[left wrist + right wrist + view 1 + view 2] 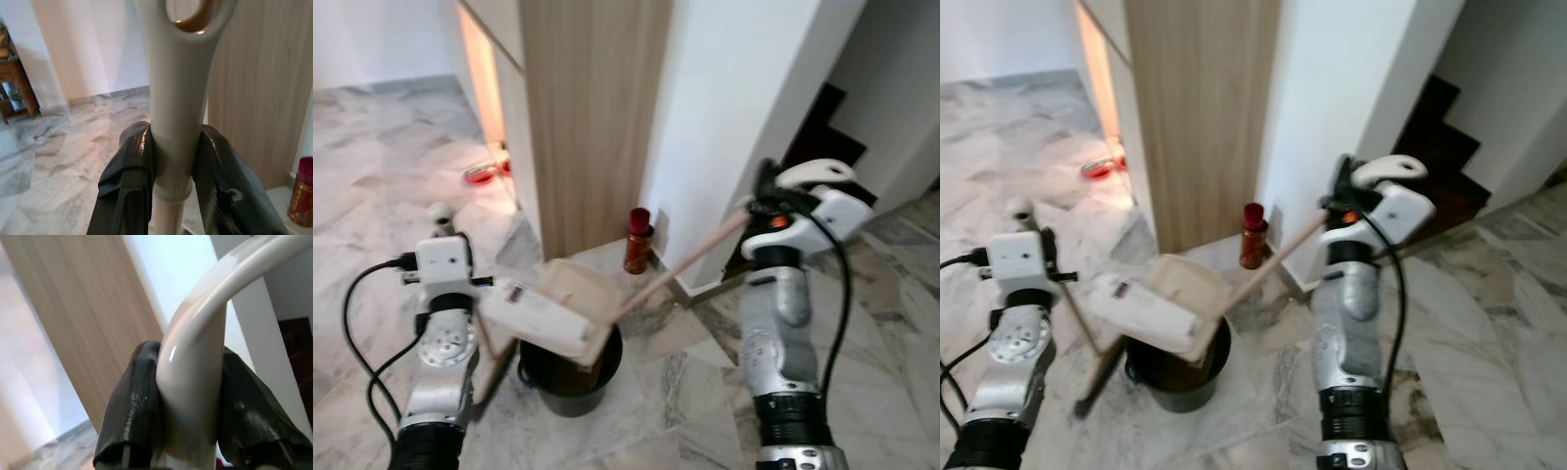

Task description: Sweep floor

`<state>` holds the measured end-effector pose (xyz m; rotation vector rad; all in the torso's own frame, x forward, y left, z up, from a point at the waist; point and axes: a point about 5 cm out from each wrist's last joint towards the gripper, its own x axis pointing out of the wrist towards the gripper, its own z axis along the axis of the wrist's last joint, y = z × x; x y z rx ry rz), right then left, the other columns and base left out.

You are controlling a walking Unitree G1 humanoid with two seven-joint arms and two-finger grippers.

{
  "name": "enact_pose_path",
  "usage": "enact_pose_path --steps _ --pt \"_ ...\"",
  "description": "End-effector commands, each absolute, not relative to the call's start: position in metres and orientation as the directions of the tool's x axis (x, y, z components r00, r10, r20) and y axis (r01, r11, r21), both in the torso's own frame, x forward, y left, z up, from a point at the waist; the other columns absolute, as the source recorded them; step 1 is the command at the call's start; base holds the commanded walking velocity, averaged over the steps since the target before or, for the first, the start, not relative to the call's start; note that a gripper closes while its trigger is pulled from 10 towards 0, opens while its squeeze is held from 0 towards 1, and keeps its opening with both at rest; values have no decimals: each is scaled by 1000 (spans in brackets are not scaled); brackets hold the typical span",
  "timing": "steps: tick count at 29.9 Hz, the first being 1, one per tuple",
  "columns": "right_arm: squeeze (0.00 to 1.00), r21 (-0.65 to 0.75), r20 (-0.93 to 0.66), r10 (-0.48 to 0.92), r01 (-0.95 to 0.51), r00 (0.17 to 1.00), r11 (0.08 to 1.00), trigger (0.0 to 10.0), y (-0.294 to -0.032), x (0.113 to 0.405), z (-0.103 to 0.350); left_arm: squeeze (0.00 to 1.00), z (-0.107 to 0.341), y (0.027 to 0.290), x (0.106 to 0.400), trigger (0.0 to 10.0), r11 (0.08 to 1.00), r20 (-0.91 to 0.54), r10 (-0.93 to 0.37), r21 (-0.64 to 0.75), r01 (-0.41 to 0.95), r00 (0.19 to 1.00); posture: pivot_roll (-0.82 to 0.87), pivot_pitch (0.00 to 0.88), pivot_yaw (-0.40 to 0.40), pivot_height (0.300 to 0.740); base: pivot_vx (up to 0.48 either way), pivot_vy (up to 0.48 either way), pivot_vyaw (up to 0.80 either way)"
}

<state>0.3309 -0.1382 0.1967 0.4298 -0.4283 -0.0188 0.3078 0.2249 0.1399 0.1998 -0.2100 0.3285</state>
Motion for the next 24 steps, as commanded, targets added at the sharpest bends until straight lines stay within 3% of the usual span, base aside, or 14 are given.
enact_pose_path --steps 1,12,24 --pt "0 406 466 -140 -71 874 911 10000 -145 330 213 0 152 216 310 10000 934 300 263 158 -320 917 42 0 -43 740 0 0 0" --pt "0 314 508 -113 -62 854 947 10000 -138 338 227 0 151 216 309 10000 935 298 259 161 -316 919 51 0 -43 740 0 0 0" --pt "0 104 589 -92 38 803 994 10000 -135 342 244 0 152 217 308 10000 935 299 255 165 -313 920 56 0 -42 740 0 0 0"
